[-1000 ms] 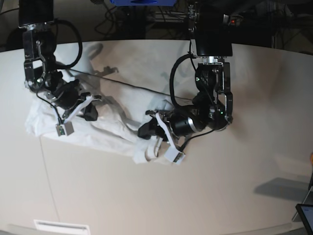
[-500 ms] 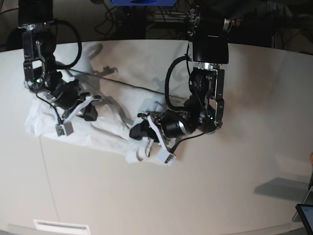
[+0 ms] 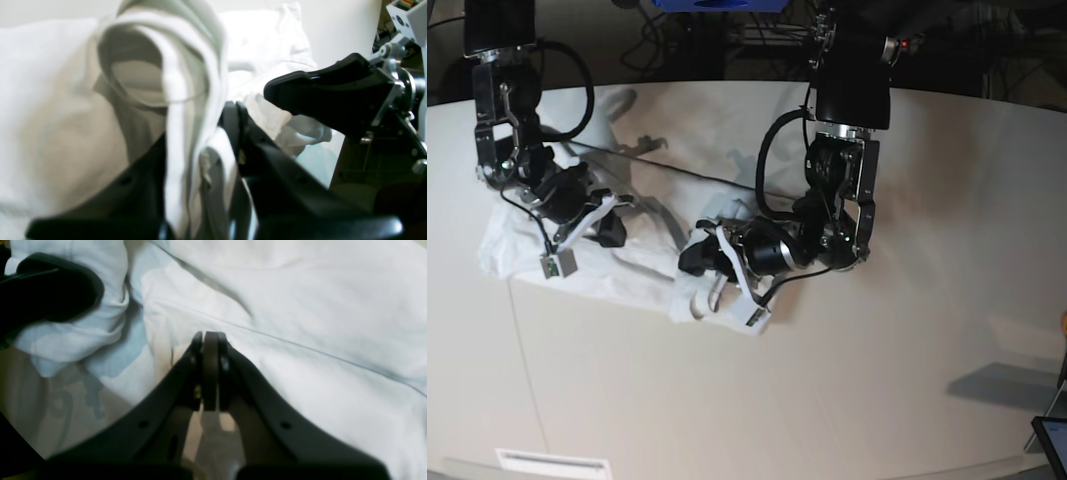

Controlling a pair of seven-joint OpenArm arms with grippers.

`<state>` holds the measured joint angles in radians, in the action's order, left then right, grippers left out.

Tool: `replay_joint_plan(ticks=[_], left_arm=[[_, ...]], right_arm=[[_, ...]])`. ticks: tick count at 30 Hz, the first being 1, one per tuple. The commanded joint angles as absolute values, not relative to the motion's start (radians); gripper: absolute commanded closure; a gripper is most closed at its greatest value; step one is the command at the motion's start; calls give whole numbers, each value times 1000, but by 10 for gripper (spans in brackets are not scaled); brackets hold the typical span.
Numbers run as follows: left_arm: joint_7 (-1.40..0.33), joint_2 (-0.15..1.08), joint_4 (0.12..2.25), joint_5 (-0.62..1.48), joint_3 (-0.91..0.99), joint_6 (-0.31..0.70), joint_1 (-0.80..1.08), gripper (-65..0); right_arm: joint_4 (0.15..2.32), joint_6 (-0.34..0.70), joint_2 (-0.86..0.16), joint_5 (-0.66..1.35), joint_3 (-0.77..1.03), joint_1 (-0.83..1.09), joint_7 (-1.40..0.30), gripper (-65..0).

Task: Fold the T-shirt properly
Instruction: 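Lift the strip end with the left gripper and fold it toward the right gripper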

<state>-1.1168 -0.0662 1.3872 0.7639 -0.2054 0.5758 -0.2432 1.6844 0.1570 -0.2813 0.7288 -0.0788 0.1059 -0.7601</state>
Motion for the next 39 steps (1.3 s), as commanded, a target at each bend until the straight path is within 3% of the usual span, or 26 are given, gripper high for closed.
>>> replay_joint_plan(ticks=[1,14,16,20,22,32,39], left_arm=[[-1098,-73,1408,797,-206,585,-265,0],[-1162,-51,1455,797,-199,588,-268,-10],[-1162,-51,1489,797,-199,588,-268,-79],[-1162,-56,1523,797,-199,588,-268,-287],[-1159,-58,1527,797,-197,588,-268,-341],[-1159,-91,1527,852,-196,588,-269,-344],[-1158,16,1527,911,-79,587,-314,-339]], right_arm=[[1699,165,-291,740,-73,91,-740,-7],[1661,165,-286,740,-73,90,-737,-7],[1649,165,-285,740,-73,90,-736,-7],[1646,165,-285,740,-73,90,-736,-7],[1646,165,-285,740,-73,90,-736,-7],[1647,165,-285,740,-73,88,-736,-6],[1669,165,-291,740,-73,85,-734,-4]])
